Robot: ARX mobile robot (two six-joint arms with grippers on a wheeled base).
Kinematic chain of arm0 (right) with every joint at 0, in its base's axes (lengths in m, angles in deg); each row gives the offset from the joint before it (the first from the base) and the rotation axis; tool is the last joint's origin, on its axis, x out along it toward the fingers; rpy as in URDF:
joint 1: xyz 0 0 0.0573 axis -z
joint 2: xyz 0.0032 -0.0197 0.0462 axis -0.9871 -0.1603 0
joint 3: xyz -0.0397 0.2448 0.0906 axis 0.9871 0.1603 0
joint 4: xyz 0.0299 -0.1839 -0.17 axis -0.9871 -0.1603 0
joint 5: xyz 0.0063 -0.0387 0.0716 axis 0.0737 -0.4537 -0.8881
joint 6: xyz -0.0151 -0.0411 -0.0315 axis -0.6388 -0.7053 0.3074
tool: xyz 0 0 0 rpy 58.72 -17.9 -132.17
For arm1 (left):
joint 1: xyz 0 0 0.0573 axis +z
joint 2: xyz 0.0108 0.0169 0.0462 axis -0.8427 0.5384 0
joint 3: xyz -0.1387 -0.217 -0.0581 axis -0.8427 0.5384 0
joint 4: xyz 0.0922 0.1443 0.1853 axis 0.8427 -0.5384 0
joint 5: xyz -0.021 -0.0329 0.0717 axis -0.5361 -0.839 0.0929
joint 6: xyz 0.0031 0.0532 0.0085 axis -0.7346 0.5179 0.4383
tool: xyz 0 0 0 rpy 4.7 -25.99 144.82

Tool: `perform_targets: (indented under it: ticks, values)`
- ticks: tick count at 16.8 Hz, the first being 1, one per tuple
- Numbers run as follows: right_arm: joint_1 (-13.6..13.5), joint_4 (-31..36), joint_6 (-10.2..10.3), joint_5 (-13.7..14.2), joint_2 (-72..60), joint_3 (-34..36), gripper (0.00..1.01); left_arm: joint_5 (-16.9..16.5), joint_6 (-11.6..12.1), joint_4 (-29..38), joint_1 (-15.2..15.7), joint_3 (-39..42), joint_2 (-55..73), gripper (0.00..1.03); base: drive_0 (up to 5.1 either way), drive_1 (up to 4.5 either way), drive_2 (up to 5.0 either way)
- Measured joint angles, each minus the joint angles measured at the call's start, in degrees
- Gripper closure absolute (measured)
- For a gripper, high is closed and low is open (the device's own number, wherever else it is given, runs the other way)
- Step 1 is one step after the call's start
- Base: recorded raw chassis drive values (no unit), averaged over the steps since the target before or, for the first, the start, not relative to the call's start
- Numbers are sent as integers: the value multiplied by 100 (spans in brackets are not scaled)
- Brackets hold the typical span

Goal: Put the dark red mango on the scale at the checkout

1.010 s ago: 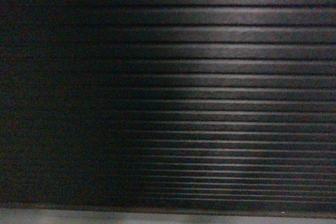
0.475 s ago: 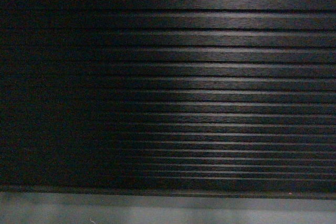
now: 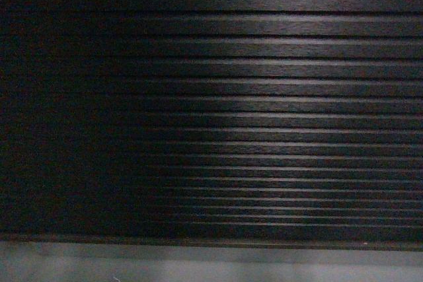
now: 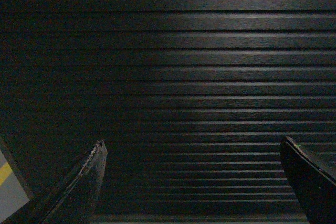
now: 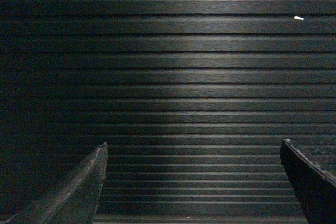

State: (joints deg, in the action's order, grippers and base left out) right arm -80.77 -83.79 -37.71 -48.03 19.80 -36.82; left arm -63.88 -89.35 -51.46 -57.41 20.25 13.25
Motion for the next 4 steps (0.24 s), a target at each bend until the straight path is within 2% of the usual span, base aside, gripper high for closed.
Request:
perform_targets:
  ticks: [4]
  values:
    - [0,0,0,0,0,0,3,0,0,0,0,0,0,5,0,0,0]
